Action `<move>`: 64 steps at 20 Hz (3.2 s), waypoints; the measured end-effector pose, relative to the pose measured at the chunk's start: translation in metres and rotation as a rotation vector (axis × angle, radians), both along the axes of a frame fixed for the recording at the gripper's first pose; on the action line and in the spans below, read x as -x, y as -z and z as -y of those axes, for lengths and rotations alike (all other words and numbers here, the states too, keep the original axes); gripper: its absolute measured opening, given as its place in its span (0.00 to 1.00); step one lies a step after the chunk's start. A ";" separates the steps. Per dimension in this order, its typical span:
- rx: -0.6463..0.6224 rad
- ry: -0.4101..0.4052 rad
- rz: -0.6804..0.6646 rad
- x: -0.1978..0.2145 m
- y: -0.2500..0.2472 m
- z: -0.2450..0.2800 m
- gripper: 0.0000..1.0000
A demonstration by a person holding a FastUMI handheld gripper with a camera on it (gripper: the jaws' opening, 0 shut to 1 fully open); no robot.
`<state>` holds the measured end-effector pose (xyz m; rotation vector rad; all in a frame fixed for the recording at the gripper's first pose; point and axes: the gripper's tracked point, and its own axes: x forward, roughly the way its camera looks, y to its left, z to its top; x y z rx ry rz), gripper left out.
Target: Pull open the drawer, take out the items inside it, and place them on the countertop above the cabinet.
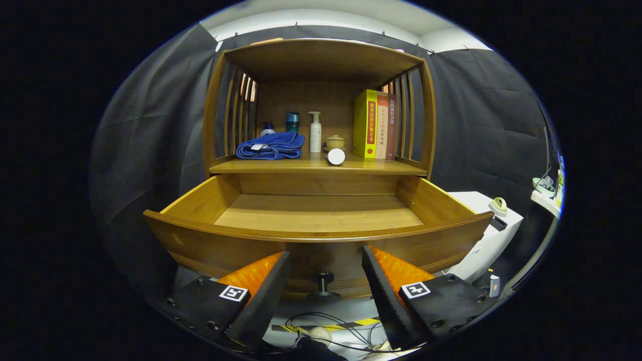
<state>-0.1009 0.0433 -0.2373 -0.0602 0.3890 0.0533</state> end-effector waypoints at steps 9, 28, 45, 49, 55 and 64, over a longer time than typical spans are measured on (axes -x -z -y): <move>-0.001 -0.001 0.014 -0.030 0.003 -0.003 0.96; 0.041 -0.019 0.024 -0.147 0.023 -0.010 0.95; 0.037 0.000 -0.017 -0.194 0.051 -0.022 0.95; 0.005 -0.029 -0.011 -0.195 0.037 -0.036 0.96; -0.012 -0.078 0.048 -0.193 -0.050 -0.053 0.96; -0.031 -0.078 0.216 -0.188 -0.226 -0.047 0.96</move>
